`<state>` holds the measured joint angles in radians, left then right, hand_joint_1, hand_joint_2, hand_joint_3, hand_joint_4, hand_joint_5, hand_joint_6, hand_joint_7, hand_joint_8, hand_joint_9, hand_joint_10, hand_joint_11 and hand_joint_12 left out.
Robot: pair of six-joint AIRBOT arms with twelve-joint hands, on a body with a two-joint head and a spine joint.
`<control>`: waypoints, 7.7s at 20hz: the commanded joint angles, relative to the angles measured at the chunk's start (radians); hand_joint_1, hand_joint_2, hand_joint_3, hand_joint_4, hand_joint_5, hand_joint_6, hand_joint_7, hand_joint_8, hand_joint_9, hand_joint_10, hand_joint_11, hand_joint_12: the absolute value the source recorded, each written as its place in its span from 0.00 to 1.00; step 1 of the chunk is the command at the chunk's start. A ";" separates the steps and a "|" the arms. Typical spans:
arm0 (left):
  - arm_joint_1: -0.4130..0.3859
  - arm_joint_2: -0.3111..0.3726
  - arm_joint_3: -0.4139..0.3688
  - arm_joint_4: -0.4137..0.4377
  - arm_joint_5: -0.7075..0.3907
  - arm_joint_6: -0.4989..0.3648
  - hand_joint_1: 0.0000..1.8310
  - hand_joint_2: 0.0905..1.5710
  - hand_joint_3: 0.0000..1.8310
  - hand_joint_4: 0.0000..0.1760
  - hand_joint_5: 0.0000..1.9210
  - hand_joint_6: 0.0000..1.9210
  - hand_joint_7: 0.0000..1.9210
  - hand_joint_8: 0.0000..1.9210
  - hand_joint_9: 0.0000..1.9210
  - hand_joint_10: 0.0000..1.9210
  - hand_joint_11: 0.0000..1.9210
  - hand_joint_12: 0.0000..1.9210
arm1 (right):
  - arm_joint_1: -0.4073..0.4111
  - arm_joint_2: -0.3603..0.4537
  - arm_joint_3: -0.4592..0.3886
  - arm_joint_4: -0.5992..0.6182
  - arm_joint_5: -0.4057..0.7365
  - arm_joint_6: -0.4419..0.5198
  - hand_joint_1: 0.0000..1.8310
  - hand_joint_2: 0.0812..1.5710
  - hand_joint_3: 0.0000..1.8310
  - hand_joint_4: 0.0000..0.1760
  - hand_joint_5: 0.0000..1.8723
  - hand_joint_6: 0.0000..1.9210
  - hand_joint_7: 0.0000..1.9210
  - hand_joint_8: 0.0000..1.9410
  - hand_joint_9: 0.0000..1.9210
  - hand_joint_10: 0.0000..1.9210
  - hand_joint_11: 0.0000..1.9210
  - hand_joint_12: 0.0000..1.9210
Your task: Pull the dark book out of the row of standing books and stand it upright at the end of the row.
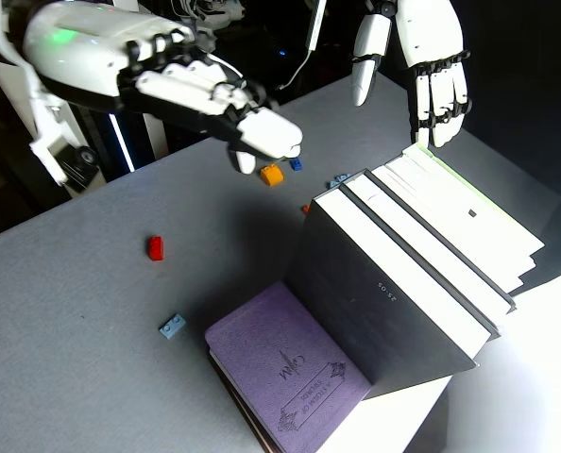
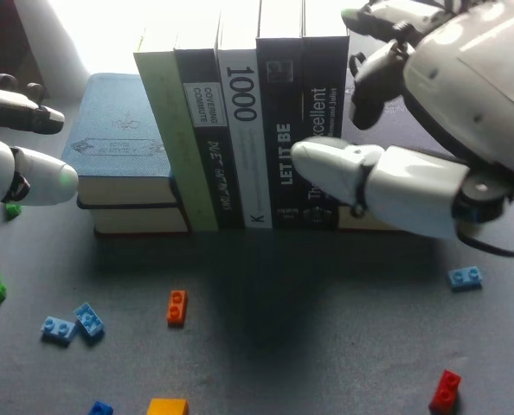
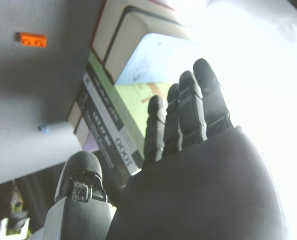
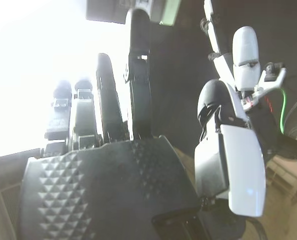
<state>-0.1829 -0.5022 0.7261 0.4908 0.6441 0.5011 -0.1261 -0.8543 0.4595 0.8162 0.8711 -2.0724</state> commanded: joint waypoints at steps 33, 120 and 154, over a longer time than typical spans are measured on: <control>-0.007 0.009 0.003 0.035 -0.076 0.003 0.00 0.79 0.00 0.32 0.06 0.00 0.05 0.00 0.06 0.00 0.00 0.24 | 0.074 -0.319 0.299 -0.108 0.092 -0.100 0.00 0.72 0.00 0.00 0.43 0.33 0.18 0.01 0.07 0.00 0.00 0.07; -0.006 0.009 0.004 0.035 -0.076 0.008 0.00 0.78 0.00 0.33 0.07 0.00 0.06 0.00 0.08 0.00 0.00 0.28 | -0.330 -0.240 -0.040 0.019 0.070 -0.360 0.00 0.72 0.00 0.00 0.41 0.30 0.21 0.00 0.07 0.00 0.00 0.12; -0.007 0.009 0.004 0.035 -0.083 0.011 0.00 0.80 0.00 0.30 0.07 0.00 0.06 0.00 0.06 0.00 0.00 0.25 | -0.216 0.180 -0.252 0.186 0.151 -0.357 0.00 0.71 0.00 0.00 0.38 0.33 0.23 0.00 0.07 0.00 0.00 0.11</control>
<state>-0.1822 -0.5022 0.7269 0.4927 0.6403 0.5060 -0.3611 -0.6693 0.2131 1.0866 0.9802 -2.4256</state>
